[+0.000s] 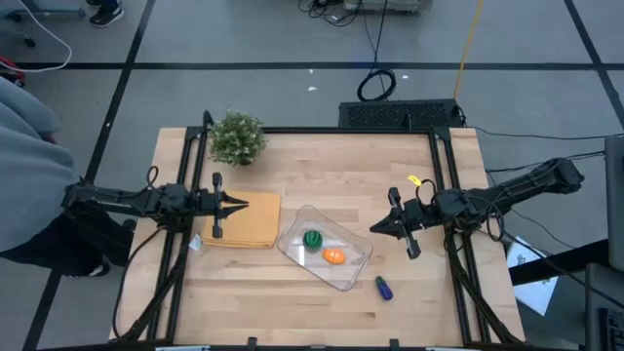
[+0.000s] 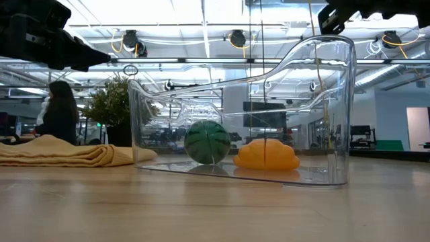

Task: Pick and placing Produce into tupperware
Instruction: Put the purple eggplant into the transparent bin

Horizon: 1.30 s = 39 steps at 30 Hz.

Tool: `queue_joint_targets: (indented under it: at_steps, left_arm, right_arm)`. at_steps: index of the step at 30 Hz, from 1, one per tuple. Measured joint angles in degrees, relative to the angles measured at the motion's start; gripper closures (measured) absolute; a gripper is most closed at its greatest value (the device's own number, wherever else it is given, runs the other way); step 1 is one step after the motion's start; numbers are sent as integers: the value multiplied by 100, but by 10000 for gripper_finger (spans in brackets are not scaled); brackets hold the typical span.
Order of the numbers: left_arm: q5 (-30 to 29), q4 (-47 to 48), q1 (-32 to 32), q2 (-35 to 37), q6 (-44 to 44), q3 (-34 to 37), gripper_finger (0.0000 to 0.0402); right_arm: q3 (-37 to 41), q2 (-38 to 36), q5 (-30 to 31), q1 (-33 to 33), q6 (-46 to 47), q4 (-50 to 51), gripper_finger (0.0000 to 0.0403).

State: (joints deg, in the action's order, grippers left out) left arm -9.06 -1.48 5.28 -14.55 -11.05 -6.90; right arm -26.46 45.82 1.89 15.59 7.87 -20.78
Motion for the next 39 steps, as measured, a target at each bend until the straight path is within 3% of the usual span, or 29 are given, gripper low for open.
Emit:
queue_joint_targets:
  at_steps: [4,10,18,27,39]
  left_arm:
    - [0,0,2,0,14,0,369]
    - [0,0,2,0,68,0,369]
    - [0,2,1,0,83,0,369]
    - [0,50,1,-1,107,0,369]
    - [-1,140,2,0,105,0,369]
  right_arm:
    - [-205,115,71,175,19,10,403]
    - [-800,551,841,562,129,904,397]
    - [-1529,1054,1461,837,476,1664,329]
    - [-1743,1110,1484,880,1146,2175,256]
    - [-1816,1198,1484,1271,2181,2339,254]
